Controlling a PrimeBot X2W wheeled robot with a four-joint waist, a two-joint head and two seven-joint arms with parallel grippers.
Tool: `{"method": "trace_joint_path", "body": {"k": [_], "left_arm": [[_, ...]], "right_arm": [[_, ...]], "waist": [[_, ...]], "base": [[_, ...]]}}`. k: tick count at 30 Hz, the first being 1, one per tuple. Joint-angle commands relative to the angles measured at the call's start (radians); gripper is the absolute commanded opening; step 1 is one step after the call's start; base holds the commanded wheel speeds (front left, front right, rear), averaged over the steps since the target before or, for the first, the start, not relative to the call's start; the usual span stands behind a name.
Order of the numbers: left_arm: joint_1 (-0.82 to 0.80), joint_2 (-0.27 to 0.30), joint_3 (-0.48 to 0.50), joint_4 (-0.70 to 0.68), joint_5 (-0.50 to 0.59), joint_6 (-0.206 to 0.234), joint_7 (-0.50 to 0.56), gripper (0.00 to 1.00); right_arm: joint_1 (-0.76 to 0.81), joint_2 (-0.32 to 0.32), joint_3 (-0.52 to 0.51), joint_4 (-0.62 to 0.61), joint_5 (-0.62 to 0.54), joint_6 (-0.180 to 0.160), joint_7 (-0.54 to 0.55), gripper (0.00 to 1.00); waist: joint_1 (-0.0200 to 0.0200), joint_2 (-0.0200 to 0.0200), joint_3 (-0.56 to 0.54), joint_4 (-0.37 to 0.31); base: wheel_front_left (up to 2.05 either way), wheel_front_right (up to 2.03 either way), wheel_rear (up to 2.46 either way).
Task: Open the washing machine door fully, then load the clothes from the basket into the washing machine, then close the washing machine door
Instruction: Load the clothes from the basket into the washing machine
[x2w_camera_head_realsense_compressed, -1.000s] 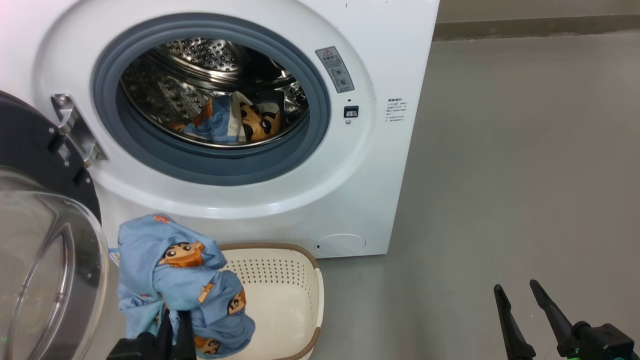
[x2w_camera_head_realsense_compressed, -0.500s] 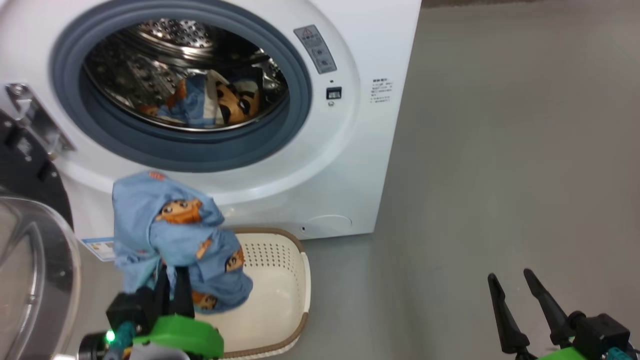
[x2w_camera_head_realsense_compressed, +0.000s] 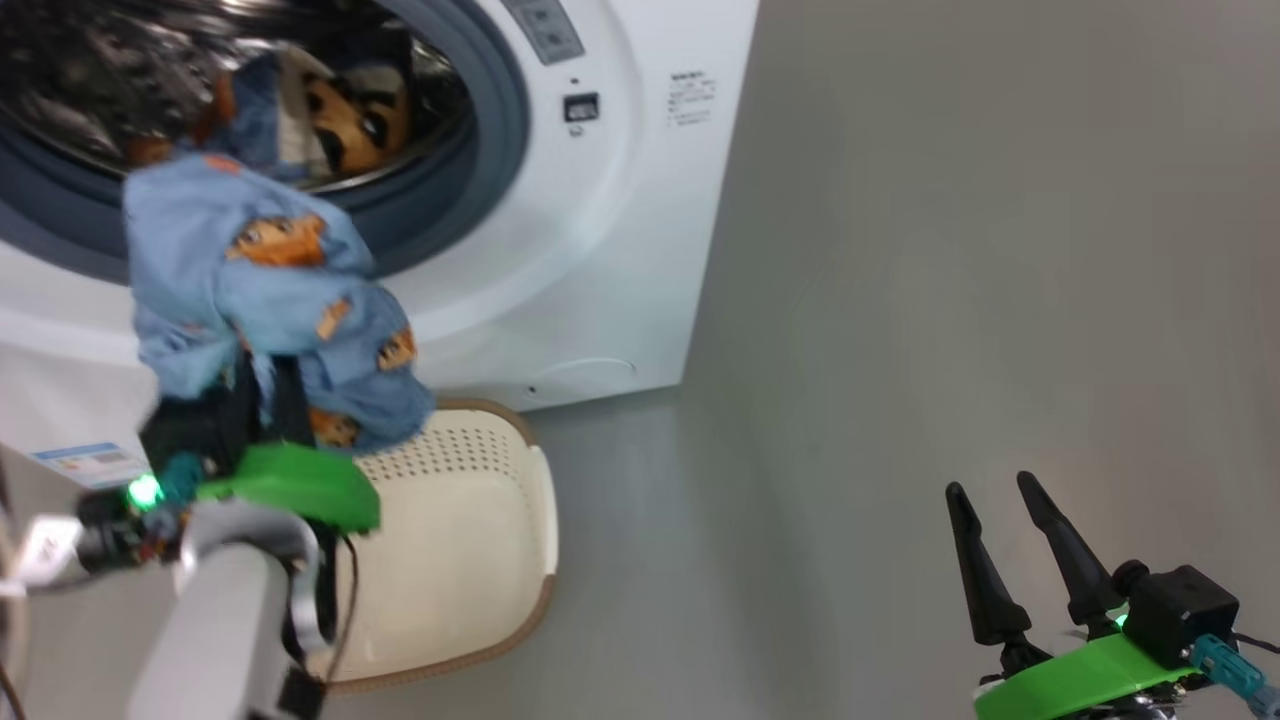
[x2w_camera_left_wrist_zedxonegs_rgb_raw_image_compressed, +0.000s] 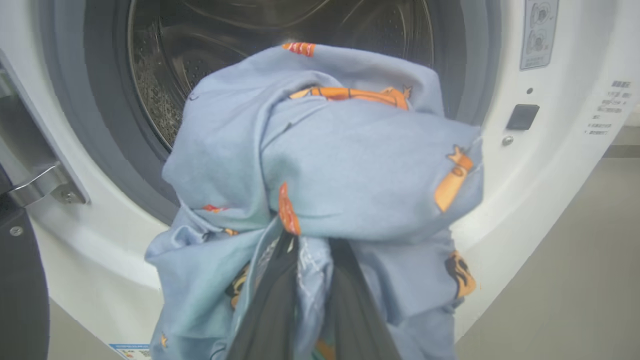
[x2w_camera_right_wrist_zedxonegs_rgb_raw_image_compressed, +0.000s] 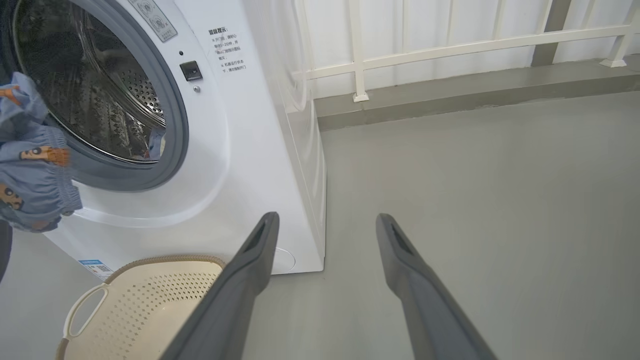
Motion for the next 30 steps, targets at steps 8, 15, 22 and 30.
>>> {"method": "trace_joint_path", "body": {"k": [8,15,22,30], "left_arm": [[-0.234,0.082,0.052,0.15,0.01,-0.004,-0.009,0.0],[-0.423,0.136,0.053,0.315,0.027,-0.01,-0.009,0.0],[-0.577,0.175,0.04,0.437,0.059,0.004,-0.013,0.0],[-0.722,0.237,0.017,0.527,0.101,0.002,-0.015,0.0]], "right_arm": [[-0.056,-0.02,0.049,-0.009,0.029,0.002,-0.012,1.0],[-0.075,-0.026,0.077,0.001,0.047,0.002,-0.012,1.0],[-0.085,-0.027,0.104,0.017,0.068,0.002,-0.012,1.0],[-0.089,-0.034,0.124,0.024,0.083,0.002,-0.012,1.0]], "waist": [[0.0,-0.0001,0.107,-0.098],[0.0,-0.0001,0.176,-0.141],[0.0,-0.0001,0.231,-0.182],[0.0,-0.0001,0.287,-0.225]], "base": [[0.0,0.0,0.0],[0.0,0.0,0.0],[0.0,0.0,0.0],[0.0,0.0,0.0]]}}
